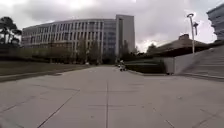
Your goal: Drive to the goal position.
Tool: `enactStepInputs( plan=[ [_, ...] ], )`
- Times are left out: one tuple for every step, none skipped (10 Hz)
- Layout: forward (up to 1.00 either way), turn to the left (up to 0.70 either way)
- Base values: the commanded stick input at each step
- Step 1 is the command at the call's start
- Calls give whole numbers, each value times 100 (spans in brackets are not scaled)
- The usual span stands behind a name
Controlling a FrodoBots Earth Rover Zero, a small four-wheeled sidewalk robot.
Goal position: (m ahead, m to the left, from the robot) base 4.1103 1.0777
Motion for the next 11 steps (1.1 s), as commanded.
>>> enactStepInputs(
  plan=[
    [100,0],
    [100,0],
    [100,0],
    [100,0],
    [100,-1],
    [100,-21],
    [100,-32],
    [100,-30],
    [100,0],
    [100,0],
    [100,0]
  ],
)
